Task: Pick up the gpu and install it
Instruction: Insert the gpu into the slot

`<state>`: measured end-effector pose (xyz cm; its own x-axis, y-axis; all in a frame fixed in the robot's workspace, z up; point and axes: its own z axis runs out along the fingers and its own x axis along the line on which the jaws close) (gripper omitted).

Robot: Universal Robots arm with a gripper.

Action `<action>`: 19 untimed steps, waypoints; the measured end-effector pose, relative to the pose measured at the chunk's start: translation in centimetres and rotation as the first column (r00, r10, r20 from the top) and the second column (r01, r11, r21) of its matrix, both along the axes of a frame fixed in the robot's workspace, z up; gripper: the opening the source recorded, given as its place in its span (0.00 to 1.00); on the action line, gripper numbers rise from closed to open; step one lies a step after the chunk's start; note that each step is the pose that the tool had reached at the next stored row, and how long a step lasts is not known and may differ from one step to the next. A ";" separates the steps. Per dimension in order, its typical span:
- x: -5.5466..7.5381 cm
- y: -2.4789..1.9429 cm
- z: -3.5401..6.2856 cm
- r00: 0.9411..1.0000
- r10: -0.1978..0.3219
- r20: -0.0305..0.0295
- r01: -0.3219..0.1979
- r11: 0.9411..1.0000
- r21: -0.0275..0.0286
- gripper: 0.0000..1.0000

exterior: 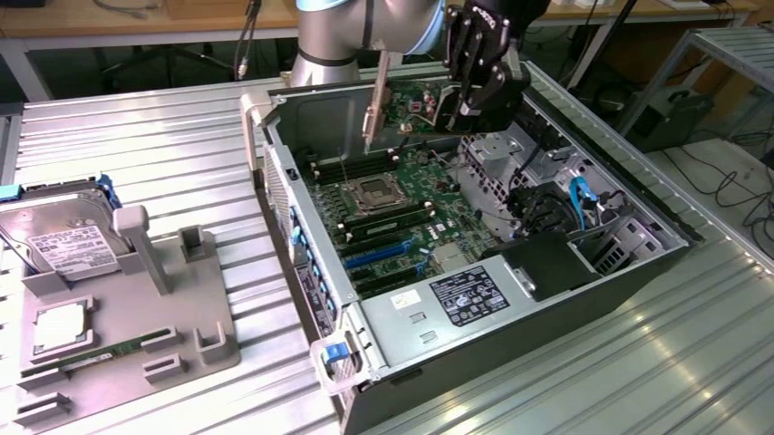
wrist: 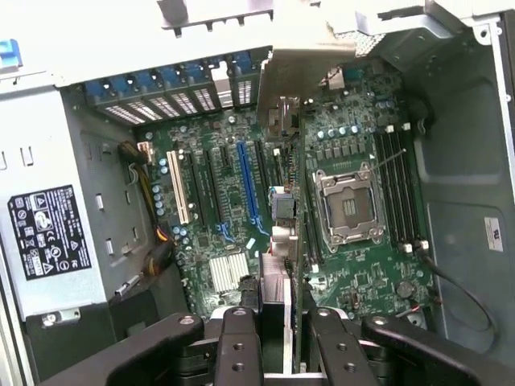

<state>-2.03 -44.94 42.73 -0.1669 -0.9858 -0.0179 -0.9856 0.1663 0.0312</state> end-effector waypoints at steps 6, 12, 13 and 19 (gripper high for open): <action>-0.1 0.00 -0.02 0.996 0.084 0.000 -0.084 0.996 0.000 0.28; -0.2 0.00 -0.03 0.987 0.159 0.000 -0.159 0.987 0.000 0.28; -0.2 0.00 -0.03 0.986 0.169 0.000 -0.169 0.986 0.000 0.28; -0.3 -0.02 -0.05 0.976 0.217 0.000 -0.217 0.976 0.000 0.28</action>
